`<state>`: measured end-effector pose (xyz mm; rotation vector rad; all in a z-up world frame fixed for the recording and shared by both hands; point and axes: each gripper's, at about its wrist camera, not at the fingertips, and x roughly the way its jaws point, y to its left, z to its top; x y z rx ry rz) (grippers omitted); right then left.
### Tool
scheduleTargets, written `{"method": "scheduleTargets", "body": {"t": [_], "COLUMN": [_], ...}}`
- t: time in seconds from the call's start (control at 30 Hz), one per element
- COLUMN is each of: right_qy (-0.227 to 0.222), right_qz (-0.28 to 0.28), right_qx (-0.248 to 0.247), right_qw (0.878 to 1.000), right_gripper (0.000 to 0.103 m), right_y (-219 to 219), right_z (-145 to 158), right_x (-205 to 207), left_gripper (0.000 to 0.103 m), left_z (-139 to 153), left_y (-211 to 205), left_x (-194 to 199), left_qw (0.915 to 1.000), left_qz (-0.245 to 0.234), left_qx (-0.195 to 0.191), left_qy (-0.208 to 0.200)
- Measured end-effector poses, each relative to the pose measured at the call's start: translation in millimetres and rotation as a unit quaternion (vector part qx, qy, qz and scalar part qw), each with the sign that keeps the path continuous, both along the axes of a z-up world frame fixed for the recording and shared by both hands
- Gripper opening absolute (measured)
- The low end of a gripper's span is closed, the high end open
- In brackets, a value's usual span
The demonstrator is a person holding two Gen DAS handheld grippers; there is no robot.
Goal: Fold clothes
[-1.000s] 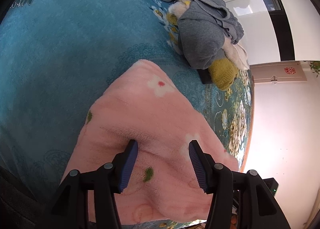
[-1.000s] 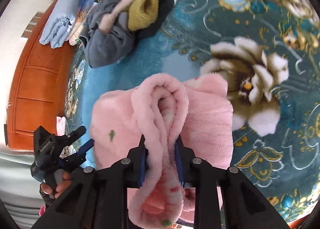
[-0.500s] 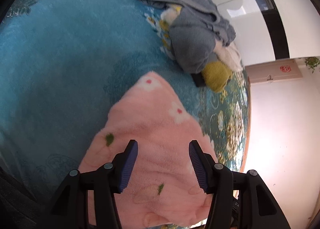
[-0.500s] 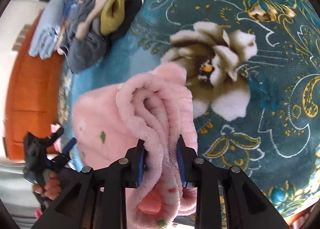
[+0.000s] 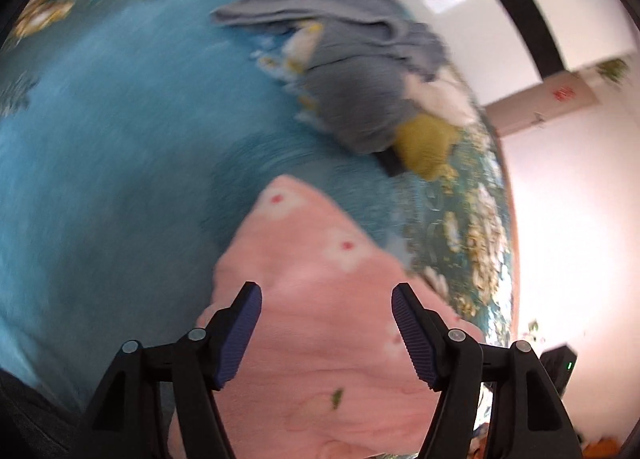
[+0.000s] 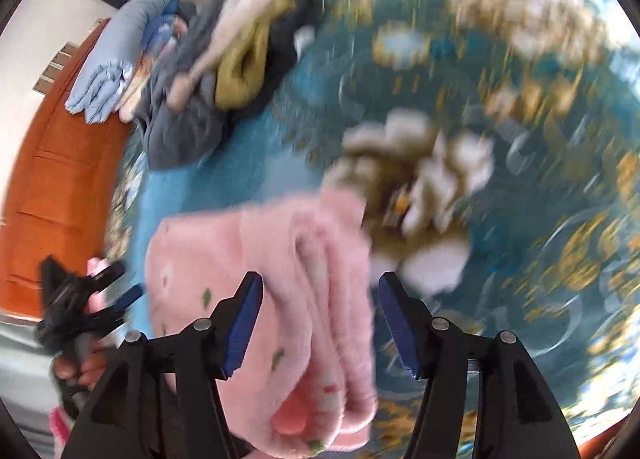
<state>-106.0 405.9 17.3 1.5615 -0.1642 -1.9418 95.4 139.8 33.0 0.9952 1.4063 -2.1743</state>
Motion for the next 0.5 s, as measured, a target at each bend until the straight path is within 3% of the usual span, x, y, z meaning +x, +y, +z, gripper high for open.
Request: {"method": "scheduleTargets", "body": {"t": [0.1,0.2,0.37,0.5], "right_qy": [0.032,0.036,0.007,0.001], "right_qz": [0.061,0.125,0.086,0.078], "right_qx": [-0.022,-0.014,0.045,0.061], "right_qw": [0.997,0.991,0.995,0.995], "right_gripper": [0.062,0.062,0.061,0.061], "right_y": [-27.0,-61.4,-74.3,-81.0], "right_z": [22.5,19.3,-30.3,-39.8], "right_x": [8.6,20.1,3.0,-3.3], "left_gripper": [0.071,0.071,0.071,0.071], "left_z": [7.6,-5.2,-60.1,-62.3], "left_y": [13.3,20.5,9.3,9.8], "left_x": [-20.5,-44.3,-61.4,-50.0], "left_qw": [0.9977,0.9946,0.9895,0.991], "left_qz": [-0.06,-0.101,-0.098,-0.087], "left_qx": [-0.022,-0.02,0.043,0.051], "left_qy": [0.021,-0.012,-0.097,-0.088]}}
